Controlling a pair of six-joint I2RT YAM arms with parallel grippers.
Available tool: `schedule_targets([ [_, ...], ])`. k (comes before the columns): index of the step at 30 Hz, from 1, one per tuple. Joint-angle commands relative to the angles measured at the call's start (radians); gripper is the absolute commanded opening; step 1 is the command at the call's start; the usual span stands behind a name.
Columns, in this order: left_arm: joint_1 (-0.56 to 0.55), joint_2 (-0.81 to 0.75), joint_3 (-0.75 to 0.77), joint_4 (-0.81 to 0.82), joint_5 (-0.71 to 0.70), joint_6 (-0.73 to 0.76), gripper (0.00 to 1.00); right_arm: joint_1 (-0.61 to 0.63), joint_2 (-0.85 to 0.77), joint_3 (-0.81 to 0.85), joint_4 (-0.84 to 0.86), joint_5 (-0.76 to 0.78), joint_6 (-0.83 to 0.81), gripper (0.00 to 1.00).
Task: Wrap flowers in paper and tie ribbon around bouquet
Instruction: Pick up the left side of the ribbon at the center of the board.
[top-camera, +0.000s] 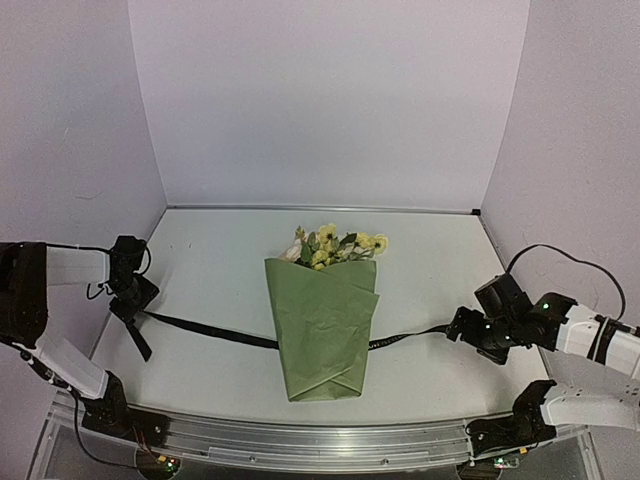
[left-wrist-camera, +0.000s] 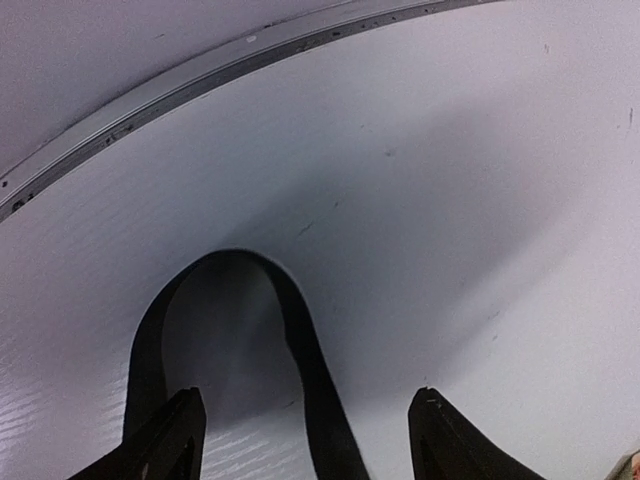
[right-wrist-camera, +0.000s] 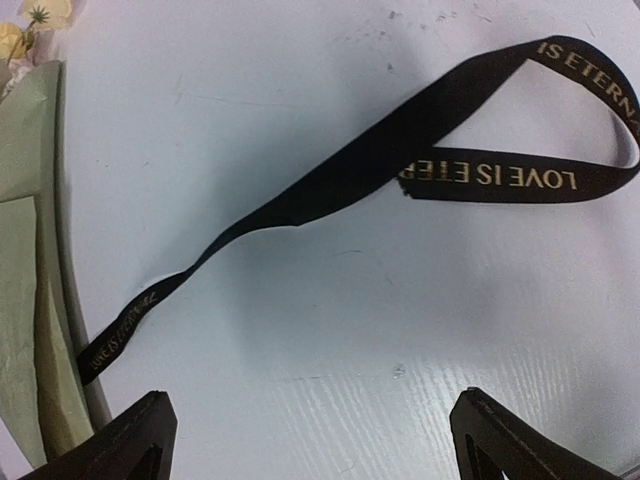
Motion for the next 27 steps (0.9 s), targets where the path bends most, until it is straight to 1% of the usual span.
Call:
schedule_targets([
  [1,0.033,0.057,0.055,0.067,0.03,0.049,0.67,-0.036,-0.037,-0.03,-0.038,0.011,-0.018,0.98],
  [4,0.049,0.082,0.066,0.086,0.043,0.062,0.58,-0.052,-0.035,-0.036,-0.039,-0.012,-0.015,0.98],
  [5,0.051,0.095,0.074,0.082,0.041,0.063,0.53,-0.057,-0.031,-0.037,-0.039,-0.02,-0.014,0.98],
  [6,0.052,0.104,0.08,0.076,0.036,0.062,0.5,-0.064,-0.026,-0.036,-0.04,-0.029,-0.011,0.98],
  [12,0.056,0.115,0.062,0.088,-0.008,0.04,0.34,-0.116,0.009,-0.03,-0.038,-0.075,0.01,0.98],
  [16,0.056,0.141,0.069,0.103,0.011,0.057,0.12,-0.156,0.08,0.01,-0.024,-0.127,0.017,0.98],
  [19,0.056,0.134,0.065,0.12,0.024,0.066,0.02,-0.203,0.133,0.025,0.021,-0.162,0.054,0.97],
  [20,0.056,0.129,0.064,0.123,0.03,0.068,0.0,-0.224,0.146,0.023,0.038,-0.169,0.07,0.97],
  [25,0.056,0.107,0.063,0.13,0.057,0.083,0.0,-0.29,0.215,0.021,0.172,-0.183,0.14,0.94],
  [27,0.056,0.094,0.063,0.13,0.06,0.088,0.0,-0.313,0.242,0.042,0.178,-0.166,0.147,0.93],
])
